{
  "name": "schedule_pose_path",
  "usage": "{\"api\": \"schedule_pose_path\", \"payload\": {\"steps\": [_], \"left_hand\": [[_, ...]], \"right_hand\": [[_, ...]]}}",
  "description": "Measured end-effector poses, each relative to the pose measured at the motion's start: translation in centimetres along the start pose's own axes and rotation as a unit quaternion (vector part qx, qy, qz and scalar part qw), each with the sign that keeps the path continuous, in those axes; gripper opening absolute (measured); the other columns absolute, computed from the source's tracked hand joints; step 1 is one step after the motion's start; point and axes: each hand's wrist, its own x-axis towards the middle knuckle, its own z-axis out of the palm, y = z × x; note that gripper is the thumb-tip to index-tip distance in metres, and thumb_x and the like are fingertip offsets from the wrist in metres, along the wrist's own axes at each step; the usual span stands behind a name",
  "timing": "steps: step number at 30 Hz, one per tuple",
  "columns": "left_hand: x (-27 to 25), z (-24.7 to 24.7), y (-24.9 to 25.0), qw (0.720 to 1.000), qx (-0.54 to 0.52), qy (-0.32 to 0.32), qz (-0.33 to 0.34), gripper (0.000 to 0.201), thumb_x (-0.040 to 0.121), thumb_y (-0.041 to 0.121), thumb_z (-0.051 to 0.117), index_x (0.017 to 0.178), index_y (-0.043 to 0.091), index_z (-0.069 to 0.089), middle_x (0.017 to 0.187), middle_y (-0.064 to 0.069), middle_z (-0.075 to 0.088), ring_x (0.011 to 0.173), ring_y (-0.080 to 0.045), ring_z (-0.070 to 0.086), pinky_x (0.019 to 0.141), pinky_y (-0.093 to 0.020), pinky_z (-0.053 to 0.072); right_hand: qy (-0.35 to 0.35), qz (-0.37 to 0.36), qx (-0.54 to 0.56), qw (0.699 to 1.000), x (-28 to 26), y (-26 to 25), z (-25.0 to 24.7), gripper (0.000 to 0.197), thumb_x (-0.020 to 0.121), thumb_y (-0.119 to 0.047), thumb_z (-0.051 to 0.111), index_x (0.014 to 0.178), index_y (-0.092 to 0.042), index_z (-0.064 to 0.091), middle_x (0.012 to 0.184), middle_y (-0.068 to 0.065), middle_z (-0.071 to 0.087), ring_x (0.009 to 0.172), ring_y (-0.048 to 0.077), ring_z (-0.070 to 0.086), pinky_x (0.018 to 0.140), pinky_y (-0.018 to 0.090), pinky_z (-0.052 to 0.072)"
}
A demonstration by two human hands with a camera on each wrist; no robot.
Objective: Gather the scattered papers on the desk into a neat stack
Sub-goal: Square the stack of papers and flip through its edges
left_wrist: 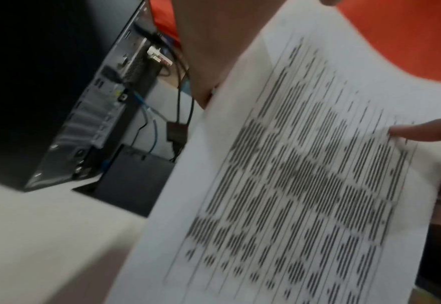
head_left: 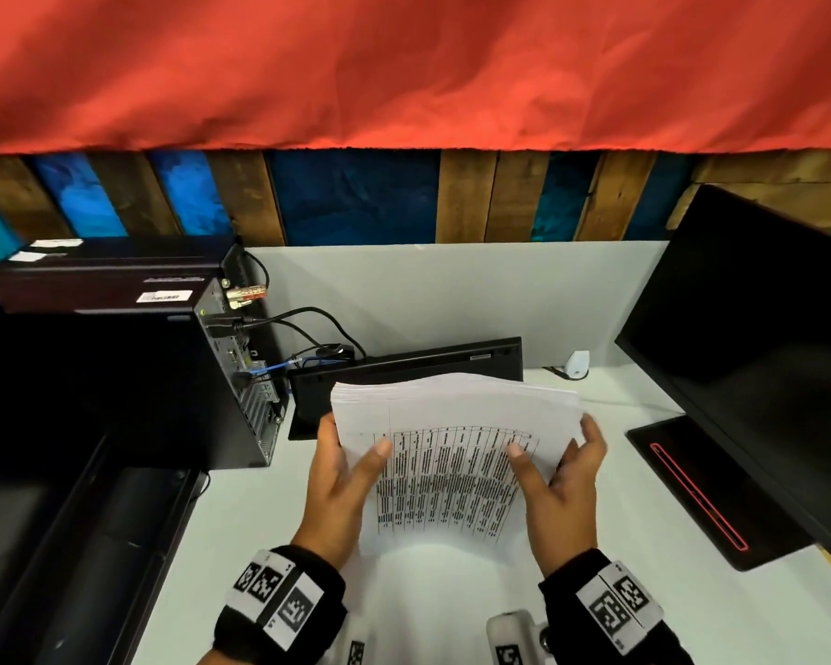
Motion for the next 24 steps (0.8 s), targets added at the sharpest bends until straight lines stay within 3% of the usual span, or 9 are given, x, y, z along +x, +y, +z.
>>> {"api": "schedule_pose_path", "payload": {"steps": [3, 6, 8, 13, 18, 21, 24], "left_hand": [[-0.7, -0.9, -3.1, 0.996, 0.048, -0.001, -0.069, 0.05, 0.079, 0.017, 0.061, 0.126, 0.028, 0.048, 0.121, 0.007, 0.068, 0.113, -0.008, 0.063, 0.108, -0.042, 0.043], [-0.8, -1.0, -4.2, 0.992, 0.066, 0.021, -0.106, 0.037, 0.088, 0.018, 0.054, 0.122, 0.033, 0.051, 0.119, 0.011, 0.069, 0.113, -0.005, 0.062, 0.111, -0.047, 0.038], [-0.6, -0.8, -3.8, 0.991, 0.064, 0.03, -0.11, 0.039, 0.089, 0.021, 0.051, 0.126, 0.032, 0.051, 0.122, 0.007, 0.067, 0.117, -0.01, 0.06, 0.111, -0.046, 0.038], [-0.5, -0.7, -2.2, 0.995, 0.063, 0.033, -0.065, 0.053, 0.088, 0.021, 0.047, 0.14, 0.019, 0.04, 0.128, 0.002, 0.064, 0.121, -0.011, 0.058, 0.104, -0.031, 0.042], [-1.9, -2.1, -5.9, 0.99, 0.102, 0.031, -0.093, 0.044, 0.088, 0.02, 0.049, 0.132, 0.019, 0.046, 0.117, 0.008, 0.067, 0.12, -0.011, 0.057, 0.107, -0.033, 0.041], [-2.3, -1.8, -6.6, 0.988, 0.123, 0.039, -0.086, 0.035, 0.093, 0.01, 0.045, 0.12, 0.033, 0.049, 0.11, 0.02, 0.068, 0.109, 0.008, 0.058, 0.093, -0.008, 0.042], [-2.0, -1.6, -5.9, 0.988, 0.125, 0.053, -0.07, 0.035, 0.091, 0.019, 0.046, 0.118, 0.042, 0.047, 0.109, 0.025, 0.065, 0.107, 0.008, 0.056, 0.095, -0.012, 0.04]], "right_hand": [[-0.033, 0.065, -0.052, 0.996, -0.1, 2.3, -0.4, 0.044, 0.087, 0.0, 0.062, 0.112, -0.034, 0.049, 0.11, -0.005, 0.068, 0.102, 0.006, 0.066, 0.102, 0.048, 0.047], [-0.033, 0.075, -0.072, 0.994, 0.0, 2.7, -0.1, 0.04, 0.089, 0.005, 0.057, 0.118, -0.022, 0.049, 0.108, -0.004, 0.067, 0.096, -0.001, 0.065, 0.1, 0.044, 0.048], [-0.03, 0.062, -0.068, 0.995, 0.6, 2.3, 0.1, 0.04, 0.089, 0.008, 0.054, 0.122, -0.014, 0.047, 0.106, -0.007, 0.066, 0.091, -0.01, 0.064, 0.097, 0.035, 0.05], [-0.033, 0.024, -0.043, 0.998, 1.4, 1.5, 0.3, 0.042, 0.088, 0.011, 0.053, 0.124, -0.01, 0.046, 0.108, -0.005, 0.066, 0.095, -0.009, 0.064, 0.083, 0.01, 0.052], [-0.061, 0.064, -0.082, 0.993, 0.3, 3.9, -0.1, 0.042, 0.089, 0.004, 0.057, 0.117, -0.026, 0.047, 0.109, -0.009, 0.065, 0.1, -0.001, 0.064, 0.092, 0.019, 0.05], [-0.064, 0.069, -0.085, 0.992, 0.1, 4.0, 0.2, 0.042, 0.09, 0.01, 0.05, 0.109, -0.027, 0.048, 0.102, -0.013, 0.063, 0.088, -0.015, 0.062, 0.081, 0.005, 0.049], [-0.066, 0.049, -0.06, 0.995, 0.4, 2.8, 0.5, 0.038, 0.09, 0.012, 0.049, 0.114, -0.017, 0.045, 0.1, -0.014, 0.062, 0.083, -0.021, 0.06, 0.073, -0.002, 0.045]]}}
